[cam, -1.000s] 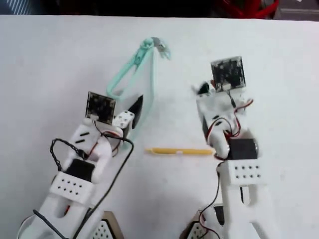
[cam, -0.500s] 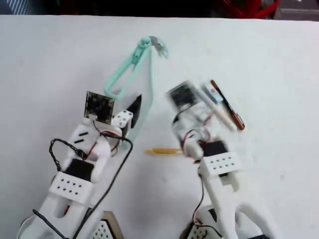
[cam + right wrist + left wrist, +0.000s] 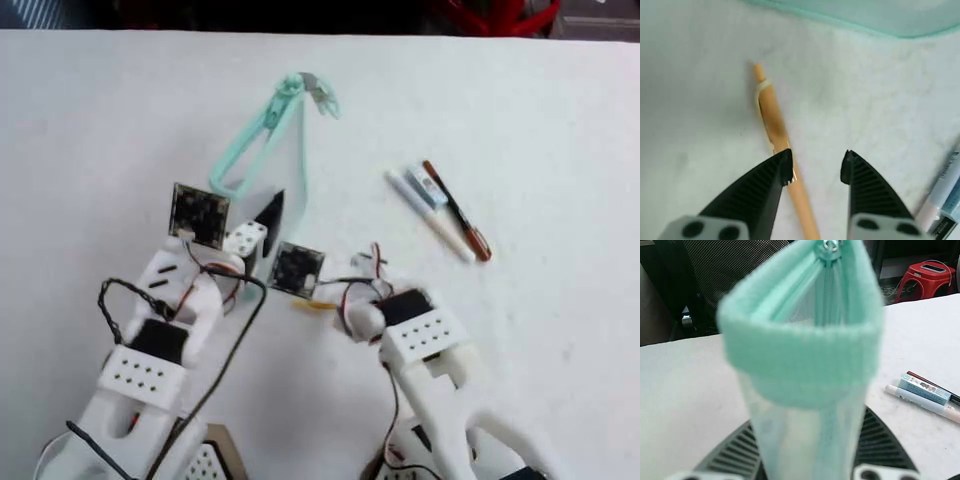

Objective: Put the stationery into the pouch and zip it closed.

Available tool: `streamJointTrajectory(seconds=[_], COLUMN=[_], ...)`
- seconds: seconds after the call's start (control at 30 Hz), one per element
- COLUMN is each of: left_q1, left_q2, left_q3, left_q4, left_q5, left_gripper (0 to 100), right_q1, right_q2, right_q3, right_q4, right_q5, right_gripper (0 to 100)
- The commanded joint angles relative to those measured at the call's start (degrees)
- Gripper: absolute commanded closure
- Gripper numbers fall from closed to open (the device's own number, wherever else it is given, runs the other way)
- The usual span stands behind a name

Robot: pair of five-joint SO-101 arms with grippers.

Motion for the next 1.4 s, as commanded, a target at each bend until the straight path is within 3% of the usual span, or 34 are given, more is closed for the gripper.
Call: streamJointTrajectory(seconds=[0.0,0.3,0.47,0.63,0.73,0.87,0.97,1.17,1.37], left_q1=[-0.5,-0.5,-0.5,-0.5,-0.5,-0.5,-0.5,-0.5,-0.5], left_q2=[-1.0,-1.0,-1.0,-1.0,-1.0,-1.0,-1.0,-1.0,-1.0], left_q3=[-0.6,-0.7,-0.7,-0.7,-0.7,-0.7,-0.7,-0.7,-0.7], left_q4=[-0.4,-0.4,-0.4,-0.4,-0.4,-0.4,-0.4,-0.4,-0.4], left_q5=[0.1,0.1,0.1,0.1,0.1,0.1,0.1,0.1,0.1], left_gripper=[80,80,80,80,80,80,80,80,80], right_q1=[0.8,3.7,3.4,3.4,3.4,4.5,9.2,20.0,24.8], right_q2=[1.7,18.6,21.3,21.4,21.5,21.3,20.7,13.9,6.6], right_q3=[-0.2,-7.9,-10.2,-10.3,-10.3,-10.4,-10.7,-10.6,-5.4], right_q4=[0.1,-0.5,0.9,0.9,0.9,0.2,-4.1,-14.4,-21.3], right_q5=[0.8,4.0,4.3,4.3,4.4,4.4,3.6,-15.1,-26.5], right_gripper=[83.7,84.4,98.8,92.6,98.1,98.1,98.1,98.1,98.1])
